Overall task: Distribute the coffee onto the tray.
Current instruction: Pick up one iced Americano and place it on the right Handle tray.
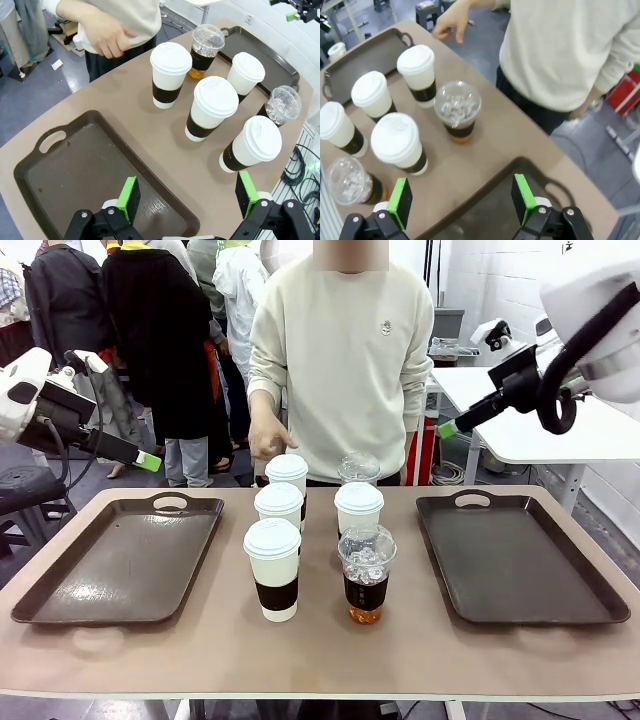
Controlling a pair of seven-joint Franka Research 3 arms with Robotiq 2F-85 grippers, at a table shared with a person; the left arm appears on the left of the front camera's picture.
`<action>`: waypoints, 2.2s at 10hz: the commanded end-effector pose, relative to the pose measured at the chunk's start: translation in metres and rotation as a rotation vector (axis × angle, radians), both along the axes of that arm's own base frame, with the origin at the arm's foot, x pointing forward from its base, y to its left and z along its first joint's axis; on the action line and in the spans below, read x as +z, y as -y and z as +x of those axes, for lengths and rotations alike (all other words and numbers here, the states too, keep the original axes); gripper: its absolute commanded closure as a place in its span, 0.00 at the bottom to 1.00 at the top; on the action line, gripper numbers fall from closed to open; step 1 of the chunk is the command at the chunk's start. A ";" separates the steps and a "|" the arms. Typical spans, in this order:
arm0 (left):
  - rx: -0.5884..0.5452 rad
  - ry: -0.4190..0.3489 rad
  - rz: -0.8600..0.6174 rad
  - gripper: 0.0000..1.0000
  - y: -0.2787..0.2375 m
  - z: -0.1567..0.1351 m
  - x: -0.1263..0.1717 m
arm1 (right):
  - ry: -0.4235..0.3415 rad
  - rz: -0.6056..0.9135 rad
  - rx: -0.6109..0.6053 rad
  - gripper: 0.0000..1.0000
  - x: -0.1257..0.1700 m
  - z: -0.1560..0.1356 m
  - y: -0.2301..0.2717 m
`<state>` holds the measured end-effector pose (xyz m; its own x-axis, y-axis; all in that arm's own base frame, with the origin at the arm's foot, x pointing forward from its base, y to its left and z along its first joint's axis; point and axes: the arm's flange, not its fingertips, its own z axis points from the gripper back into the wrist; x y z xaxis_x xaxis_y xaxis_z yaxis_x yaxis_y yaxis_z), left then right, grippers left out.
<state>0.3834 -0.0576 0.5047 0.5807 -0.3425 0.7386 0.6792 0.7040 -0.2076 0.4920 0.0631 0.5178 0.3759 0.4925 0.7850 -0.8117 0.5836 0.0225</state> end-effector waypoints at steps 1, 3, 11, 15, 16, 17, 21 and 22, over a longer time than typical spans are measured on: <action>-0.001 -0.010 -0.012 0.00 0.000 0.000 0.000 | 0.057 0.049 0.094 0.00 -0.012 0.025 0.003; -0.001 -0.010 -0.012 0.00 0.000 0.000 0.000 | 0.020 0.159 0.158 0.00 -0.020 0.036 0.009; -0.001 -0.010 -0.012 0.00 0.000 0.000 0.000 | 0.000 0.145 0.101 0.00 -0.023 0.035 0.012; -0.001 -0.010 -0.012 0.00 0.000 0.000 0.000 | 0.113 0.202 0.232 0.00 -0.057 0.084 0.026; -0.001 -0.010 -0.012 0.00 0.000 0.000 0.000 | 0.136 0.214 0.248 0.00 -0.065 0.091 0.027; -0.001 -0.010 -0.012 0.00 0.000 0.000 0.000 | 0.179 0.236 0.271 0.00 -0.074 0.097 0.025; -0.001 -0.010 -0.012 0.00 0.000 0.000 0.000 | 0.076 0.368 0.342 0.00 -0.097 0.105 0.038; -0.001 -0.010 -0.012 0.00 0.000 0.000 0.000 | 0.146 0.322 0.315 0.00 -0.091 0.096 0.025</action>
<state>0.3833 -0.0574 0.5046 0.5823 -0.3436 0.7368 0.6794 0.7034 -0.2089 0.5887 0.0316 0.4176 0.1403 0.2632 0.9545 -0.9616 0.2659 0.0681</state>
